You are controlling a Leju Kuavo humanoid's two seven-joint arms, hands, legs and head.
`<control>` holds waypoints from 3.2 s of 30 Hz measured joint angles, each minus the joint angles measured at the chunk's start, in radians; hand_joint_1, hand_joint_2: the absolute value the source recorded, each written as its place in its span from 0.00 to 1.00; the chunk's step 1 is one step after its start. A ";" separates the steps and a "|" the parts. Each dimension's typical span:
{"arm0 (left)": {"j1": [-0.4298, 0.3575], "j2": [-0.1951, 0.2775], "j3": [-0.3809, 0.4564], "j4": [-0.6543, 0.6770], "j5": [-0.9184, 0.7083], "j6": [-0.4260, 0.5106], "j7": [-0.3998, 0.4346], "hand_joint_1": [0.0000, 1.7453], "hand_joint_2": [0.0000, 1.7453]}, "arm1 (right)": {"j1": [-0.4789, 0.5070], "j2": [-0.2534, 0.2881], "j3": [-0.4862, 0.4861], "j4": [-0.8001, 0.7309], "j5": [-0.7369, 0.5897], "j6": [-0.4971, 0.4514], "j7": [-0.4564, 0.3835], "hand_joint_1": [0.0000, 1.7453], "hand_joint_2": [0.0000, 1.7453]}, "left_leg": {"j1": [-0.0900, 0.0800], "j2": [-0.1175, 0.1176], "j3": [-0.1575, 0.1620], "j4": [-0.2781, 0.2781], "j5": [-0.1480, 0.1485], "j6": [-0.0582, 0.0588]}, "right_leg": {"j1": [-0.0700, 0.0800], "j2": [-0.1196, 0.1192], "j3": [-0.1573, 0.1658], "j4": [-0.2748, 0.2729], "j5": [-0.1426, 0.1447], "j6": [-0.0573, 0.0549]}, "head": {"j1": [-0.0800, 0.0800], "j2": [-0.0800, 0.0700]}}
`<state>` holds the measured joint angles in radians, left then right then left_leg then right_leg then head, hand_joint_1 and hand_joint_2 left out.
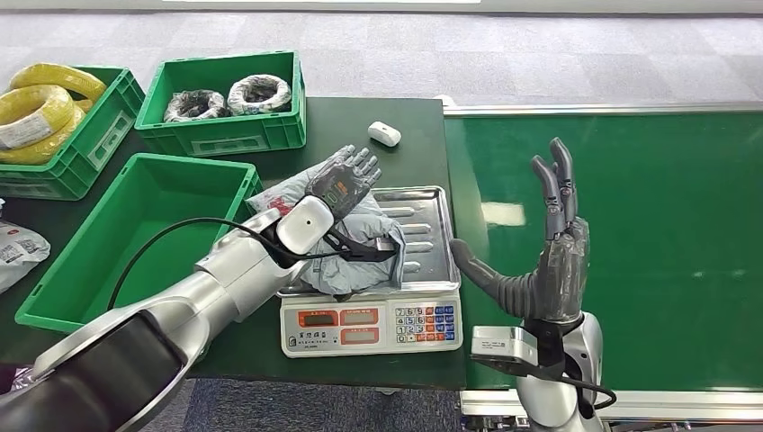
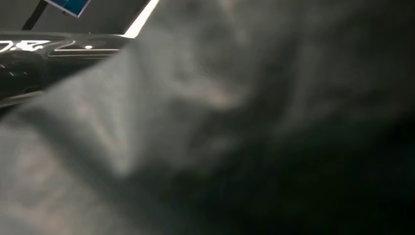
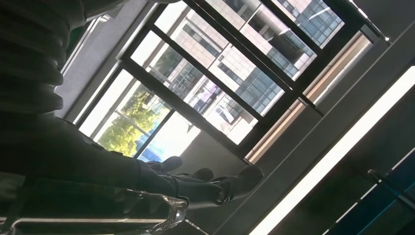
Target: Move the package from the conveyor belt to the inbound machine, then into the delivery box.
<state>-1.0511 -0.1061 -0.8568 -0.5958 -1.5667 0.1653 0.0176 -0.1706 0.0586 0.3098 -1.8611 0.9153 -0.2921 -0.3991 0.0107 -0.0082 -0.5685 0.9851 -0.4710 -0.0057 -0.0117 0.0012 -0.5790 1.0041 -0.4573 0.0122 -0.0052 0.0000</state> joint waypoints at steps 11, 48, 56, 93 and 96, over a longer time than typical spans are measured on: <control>-0.040 -0.020 -0.083 0.104 0.000 -0.011 -0.021 0.84 1.00 | 0.021 -0.010 0.000 -0.019 0.006 -0.012 -0.001 0.00 1.00 | 0.000 0.000 0.001 0.000 0.000 0.000 | 0.000 0.000 0.001 0.000 0.000 0.000 | 0.000 0.000; -0.118 0.099 0.194 -0.046 0.069 0.023 0.022 0.93 1.00 | 0.049 -0.010 0.009 -0.041 0.037 0.103 0.045 0.00 1.00 | 0.000 0.001 -0.002 0.000 0.000 0.000 | 0.001 0.001 -0.001 0.001 0.000 0.000 | 0.000 0.000; -0.231 0.221 0.409 -0.034 0.003 -0.050 0.144 0.93 1.00 | 0.041 0.020 0.031 0.004 0.044 0.167 0.053 0.00 1.00 | 0.002 0.003 -0.003 -0.001 0.000 0.000 | 0.003 0.003 -0.003 0.002 0.000 0.000 | 0.000 0.000; -0.100 0.337 0.786 0.163 0.178 0.148 0.018 0.00 1.00 | -0.008 0.040 0.054 0.174 0.033 0.157 0.065 0.00 1.00 | 0.002 -0.002 -0.005 0.000 0.001 -0.001 | 0.002 -0.002 -0.005 0.001 0.000 -0.001 | 0.001 0.000; -0.094 0.269 0.857 0.036 0.353 0.166 -0.148 0.00 1.00 | -0.013 0.040 0.054 0.182 0.030 0.153 0.070 0.00 1.00 | 0.001 -0.002 -0.005 0.000 0.001 -0.001 | 0.002 -0.002 -0.004 0.001 0.000 0.000 | 0.001 0.000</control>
<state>-1.1449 0.1628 0.0006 -0.5595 -1.2136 0.3312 -0.1299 -0.1839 0.0986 0.3635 -1.6794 0.9457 -0.1396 -0.3296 0.0121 -0.0099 -0.5736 0.9856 -0.4696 -0.0067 -0.0101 -0.0006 -0.5828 1.0052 -0.4571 0.0118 -0.0045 0.0000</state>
